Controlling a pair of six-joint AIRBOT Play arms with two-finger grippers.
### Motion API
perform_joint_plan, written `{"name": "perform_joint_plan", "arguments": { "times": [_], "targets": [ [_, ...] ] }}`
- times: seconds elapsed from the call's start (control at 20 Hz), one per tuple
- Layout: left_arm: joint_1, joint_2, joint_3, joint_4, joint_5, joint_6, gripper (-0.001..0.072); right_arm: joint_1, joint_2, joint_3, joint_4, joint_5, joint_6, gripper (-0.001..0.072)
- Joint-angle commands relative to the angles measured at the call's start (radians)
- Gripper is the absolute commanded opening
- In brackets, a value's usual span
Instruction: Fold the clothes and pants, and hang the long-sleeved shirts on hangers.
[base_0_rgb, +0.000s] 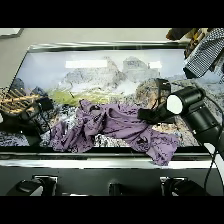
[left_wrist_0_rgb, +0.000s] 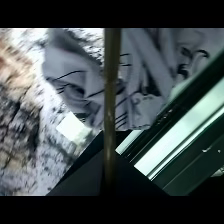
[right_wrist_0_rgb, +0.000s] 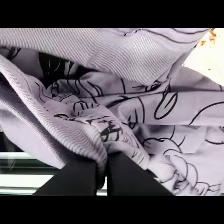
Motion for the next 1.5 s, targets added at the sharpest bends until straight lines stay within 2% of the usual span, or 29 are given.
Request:
{"name": "perform_joint_plan", "arguments": {
  "times": [0.0, 0.2, 0.45, 0.85, 1.45],
  "targets": [
    [-0.035, 0.066, -0.089, -0.073, 0.020, 0.147, 0.0020, 0.000, -0.003, 0.000, -0.040, -0.010, -0.002, 0.0050],
    [-0.010, 0.041, -0.109, -0.066, 0.154, 0.339, 0.0022, 0.000, -0.011, 0.000, -0.055, -0.010, -0.022, 0.0050],
    [0.080, -0.008, -0.109, -0.062, 0.168, 0.509, 0.0022, 0.000, -0.011, 0.000, -0.067, -0.011, -0.023, 0.0050],
    [0.079, -0.043, -0.109, -0.085, 0.226, 0.578, 0.0022, 0.000, -0.011, 0.000, -0.114, -0.044, -0.001, 0.0050],
    [0.058, -0.211, -0.026, -0.093, 0.301, 0.608, 0.0023, 0.000, -0.011, 0.002, -0.068, -0.033, -0.008, 0.0051]
  ]
}}
